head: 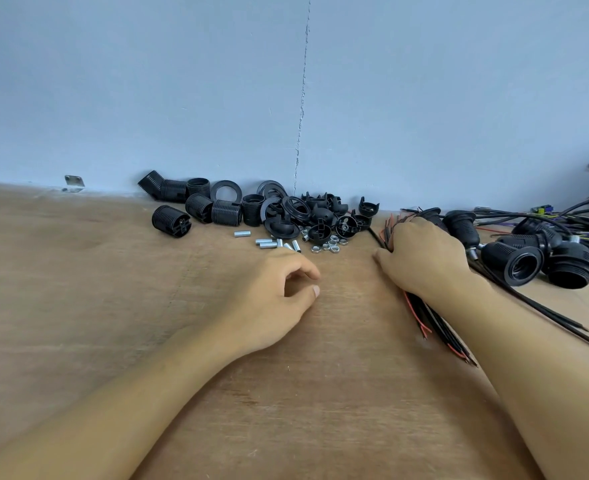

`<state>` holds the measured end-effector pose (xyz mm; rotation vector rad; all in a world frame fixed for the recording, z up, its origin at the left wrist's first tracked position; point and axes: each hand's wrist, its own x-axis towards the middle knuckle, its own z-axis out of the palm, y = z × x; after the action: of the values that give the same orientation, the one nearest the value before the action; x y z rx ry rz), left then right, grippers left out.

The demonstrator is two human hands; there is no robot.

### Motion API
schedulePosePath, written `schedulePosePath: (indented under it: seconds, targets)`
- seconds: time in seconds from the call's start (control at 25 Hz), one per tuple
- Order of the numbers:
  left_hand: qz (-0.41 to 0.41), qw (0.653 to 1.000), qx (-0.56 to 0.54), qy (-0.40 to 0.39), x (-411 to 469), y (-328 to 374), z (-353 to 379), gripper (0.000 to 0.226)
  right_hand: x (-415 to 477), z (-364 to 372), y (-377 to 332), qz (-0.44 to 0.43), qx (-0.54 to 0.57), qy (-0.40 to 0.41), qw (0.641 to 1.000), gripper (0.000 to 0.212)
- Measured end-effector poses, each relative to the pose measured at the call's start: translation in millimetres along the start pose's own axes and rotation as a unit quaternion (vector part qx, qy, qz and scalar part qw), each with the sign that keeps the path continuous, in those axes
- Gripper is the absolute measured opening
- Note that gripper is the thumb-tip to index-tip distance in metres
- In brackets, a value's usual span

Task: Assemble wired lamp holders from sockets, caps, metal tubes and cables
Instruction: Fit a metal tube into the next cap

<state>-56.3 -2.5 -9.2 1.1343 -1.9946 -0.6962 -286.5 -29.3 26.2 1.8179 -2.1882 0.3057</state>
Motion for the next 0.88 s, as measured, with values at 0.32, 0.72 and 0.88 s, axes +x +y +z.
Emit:
schedulePosePath:
  seconds: [0.32, 0.72, 0.88]
  targets:
    - [-0.007, 0.998, 0.040, 0.054, 4, -1, 3, 0.012, -2, 2, -3, 0.072, 0.074, -0.032, 0.994, 0.031]
    - [-0.053, 0.975, 0.151, 0.152, 15, -16, -9, 0.030, -9, -27, -13, 0.097, 0.123, -0.106, 0.982, 0.016]
    - [-0.022, 0.977, 0.179, 0.109, 16, -18, -8, 0.045, -12, -19, -25, 0.007, 0.148, -0.028, 0.989, 0.016]
